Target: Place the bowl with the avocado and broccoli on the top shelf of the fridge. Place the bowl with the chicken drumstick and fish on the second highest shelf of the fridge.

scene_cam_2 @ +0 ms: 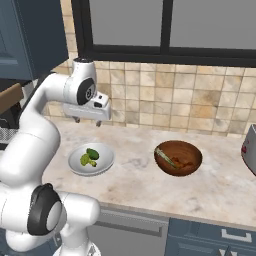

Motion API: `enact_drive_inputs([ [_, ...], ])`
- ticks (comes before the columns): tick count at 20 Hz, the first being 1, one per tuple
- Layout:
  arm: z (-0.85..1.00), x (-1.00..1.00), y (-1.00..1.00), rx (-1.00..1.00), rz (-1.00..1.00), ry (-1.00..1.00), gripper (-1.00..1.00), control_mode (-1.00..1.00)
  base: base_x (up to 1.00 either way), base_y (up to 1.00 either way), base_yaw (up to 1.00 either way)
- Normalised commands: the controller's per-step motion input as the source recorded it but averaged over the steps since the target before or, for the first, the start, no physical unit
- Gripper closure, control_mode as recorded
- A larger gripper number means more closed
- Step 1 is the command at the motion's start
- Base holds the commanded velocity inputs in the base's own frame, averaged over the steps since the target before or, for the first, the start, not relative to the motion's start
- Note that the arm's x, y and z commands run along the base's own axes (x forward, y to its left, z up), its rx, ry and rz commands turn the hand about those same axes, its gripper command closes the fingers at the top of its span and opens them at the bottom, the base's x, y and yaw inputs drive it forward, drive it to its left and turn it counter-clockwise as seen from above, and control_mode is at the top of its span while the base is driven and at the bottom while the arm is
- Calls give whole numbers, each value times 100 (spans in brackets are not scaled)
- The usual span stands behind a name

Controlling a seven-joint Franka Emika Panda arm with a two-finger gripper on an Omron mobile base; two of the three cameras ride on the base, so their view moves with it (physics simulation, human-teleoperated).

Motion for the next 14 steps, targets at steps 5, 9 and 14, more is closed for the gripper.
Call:
enact_drive_inputs([
  [5, -22, 7, -15, 0, -14, 12, -100, -100, 0, 0, 0],
  [9, -28, 0, -18, 2, -13, 13, -100, -100, 0, 0, 0],
  [14, -31, 0, -23, 3, -11, 15, -100, -100, 0, 0, 0],
])
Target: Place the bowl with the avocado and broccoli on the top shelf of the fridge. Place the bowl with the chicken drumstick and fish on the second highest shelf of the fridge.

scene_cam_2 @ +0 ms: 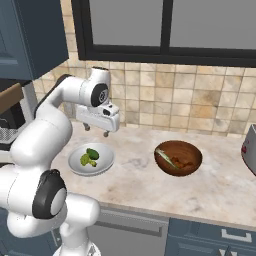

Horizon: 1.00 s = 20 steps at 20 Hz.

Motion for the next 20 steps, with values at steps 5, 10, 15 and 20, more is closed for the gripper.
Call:
enact_drive_inputs([
  [5, -29, 0, -21, 1, -11, 16, -100, -100, 0, 0, 0],
  [10, -23, 3, -5, 0, -9, 16, -100, -100, 0, 0, 0],
  [15, -23, 0, -1, 0, -8, 18, -100, -100, 0, 0, 0],
  [20, -46, -2, -10, 2, -7, 11, -100, -100, 0, 0, 0],
])
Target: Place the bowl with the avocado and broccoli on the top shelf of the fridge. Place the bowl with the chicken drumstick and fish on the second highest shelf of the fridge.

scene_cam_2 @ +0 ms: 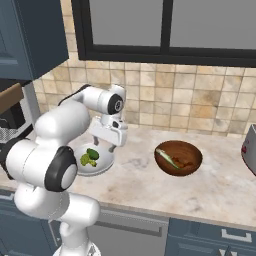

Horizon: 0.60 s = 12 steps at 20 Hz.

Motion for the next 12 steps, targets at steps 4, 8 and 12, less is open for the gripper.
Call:
enact_drive_inputs([
  [4, -53, 0, -11, 7, -8, -3, -100, -100, 0, 0, 0],
  [8, -69, -1, -17, 2, -8, -5, -100, -100, 0, 0, 0],
  [12, -48, -4, -23, -1, -2, -9, -100, -100, 0, 0, 0],
])
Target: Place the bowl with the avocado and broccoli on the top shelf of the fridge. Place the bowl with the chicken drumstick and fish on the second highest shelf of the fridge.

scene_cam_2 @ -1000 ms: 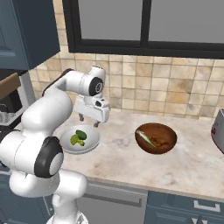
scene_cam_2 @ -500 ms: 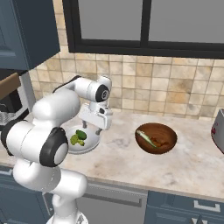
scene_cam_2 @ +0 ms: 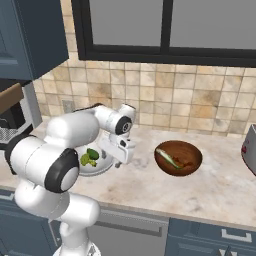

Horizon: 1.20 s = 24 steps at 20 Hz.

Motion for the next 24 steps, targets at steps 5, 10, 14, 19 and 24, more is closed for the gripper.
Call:
enact_drive_inputs([
  [5, -31, 20, 0, -1, 0, -9, -100, -100, 0, 0, 0],
  [10, -36, 40, 1, 0, 0, -7, -100, -100, 0, 0, 0],
  [14, -36, 33, 4, 0, 0, -6, -100, -100, 0, 0, 0],
  [19, -30, 16, 22, 0, 0, -6, -100, -100, 0, 0, 0],
  [24, -16, 0, 31, 0, 0, -3, 100, -100, 0, 0, 0],
])
